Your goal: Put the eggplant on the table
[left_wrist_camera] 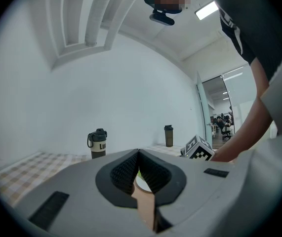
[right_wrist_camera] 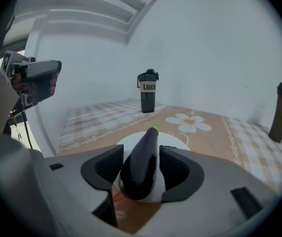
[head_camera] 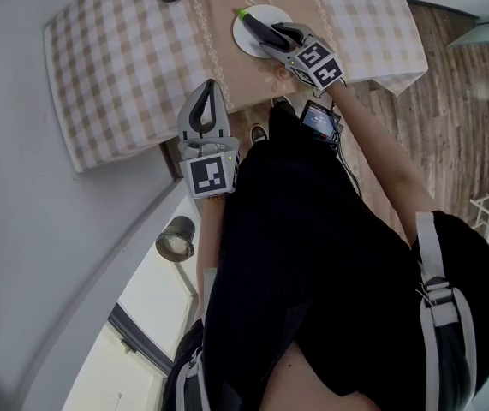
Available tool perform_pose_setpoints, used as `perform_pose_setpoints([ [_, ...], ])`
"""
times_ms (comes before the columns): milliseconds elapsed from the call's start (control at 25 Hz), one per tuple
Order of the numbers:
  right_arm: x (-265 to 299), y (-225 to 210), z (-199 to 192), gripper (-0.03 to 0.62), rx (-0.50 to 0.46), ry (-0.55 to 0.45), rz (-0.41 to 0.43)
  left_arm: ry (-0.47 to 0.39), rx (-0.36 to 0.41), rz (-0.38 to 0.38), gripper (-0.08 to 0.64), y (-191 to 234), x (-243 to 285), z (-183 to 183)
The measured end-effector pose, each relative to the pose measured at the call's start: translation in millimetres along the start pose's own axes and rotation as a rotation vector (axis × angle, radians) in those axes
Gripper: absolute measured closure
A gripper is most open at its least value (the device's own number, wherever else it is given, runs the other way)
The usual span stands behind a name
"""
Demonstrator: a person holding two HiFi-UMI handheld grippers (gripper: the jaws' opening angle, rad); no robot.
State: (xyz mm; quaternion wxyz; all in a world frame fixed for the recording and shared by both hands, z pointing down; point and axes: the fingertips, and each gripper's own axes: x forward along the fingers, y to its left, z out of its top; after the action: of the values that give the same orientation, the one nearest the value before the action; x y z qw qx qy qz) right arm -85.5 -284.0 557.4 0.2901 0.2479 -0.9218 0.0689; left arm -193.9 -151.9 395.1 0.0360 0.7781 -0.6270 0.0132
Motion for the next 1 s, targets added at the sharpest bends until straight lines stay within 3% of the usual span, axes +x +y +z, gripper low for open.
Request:
perform_pose_setpoints([
  [280,5.2,-7.7,-9.7,0.357,0.014,-0.045,0.003,0.011,0.038,0.011,0.568,-7.2,5.3,-17.7],
  [480,-12.7,4.5,31.3,0.357,-0.004,-0.029,-0.023,-0.014,-0.012,-0.007,0.568,8.9,-8.2,10.8],
  [680,-11.9,-2.1,29.4,0.357,0.005,-0.09,-0.018,-0.014,0.02,-0.005,0.568,-2.0,-0.5,-2.9],
  [1000,-31.4,11.7,60.8,0.357,-0.038,-0.156,-0.01,-0.025,0.047,-0.003,0.568,-2.2,-4.1,0.7],
])
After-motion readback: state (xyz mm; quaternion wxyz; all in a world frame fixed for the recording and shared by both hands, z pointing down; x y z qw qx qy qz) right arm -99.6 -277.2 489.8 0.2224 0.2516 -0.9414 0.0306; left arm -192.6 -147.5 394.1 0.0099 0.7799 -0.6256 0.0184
